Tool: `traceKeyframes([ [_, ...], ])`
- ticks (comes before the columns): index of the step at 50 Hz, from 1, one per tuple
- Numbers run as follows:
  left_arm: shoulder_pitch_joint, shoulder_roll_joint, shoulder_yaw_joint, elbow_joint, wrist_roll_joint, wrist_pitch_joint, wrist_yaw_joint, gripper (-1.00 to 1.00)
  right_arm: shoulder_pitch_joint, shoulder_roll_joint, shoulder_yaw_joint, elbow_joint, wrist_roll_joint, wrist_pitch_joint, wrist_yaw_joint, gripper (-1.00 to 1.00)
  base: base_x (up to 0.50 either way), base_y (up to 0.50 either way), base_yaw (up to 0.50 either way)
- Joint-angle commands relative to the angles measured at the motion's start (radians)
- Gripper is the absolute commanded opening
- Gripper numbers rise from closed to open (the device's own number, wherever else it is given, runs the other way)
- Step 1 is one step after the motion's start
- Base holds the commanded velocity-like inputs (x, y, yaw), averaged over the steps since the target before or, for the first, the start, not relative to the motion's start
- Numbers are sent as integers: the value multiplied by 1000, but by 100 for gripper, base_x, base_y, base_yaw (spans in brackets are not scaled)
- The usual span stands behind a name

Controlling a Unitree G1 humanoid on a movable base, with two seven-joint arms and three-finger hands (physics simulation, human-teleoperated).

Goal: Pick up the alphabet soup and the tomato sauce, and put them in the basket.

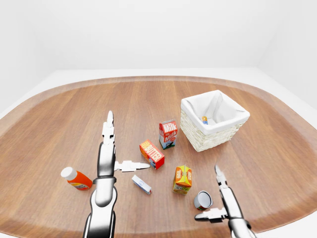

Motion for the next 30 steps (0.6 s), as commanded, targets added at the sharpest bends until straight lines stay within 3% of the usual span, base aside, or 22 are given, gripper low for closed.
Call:
traceKeyframes([
  [1, -1, 3, 1, -7, 5, 0, -3, 100, -21, -7, 5, 63, -26, 0, -33, 100, 0, 0, 0],
  [30, 1, 3, -2, -1, 9, 0, -4, 100, -69, -29, 30, 169, -69, 0, -101, 100, 0, 0, 0],
])
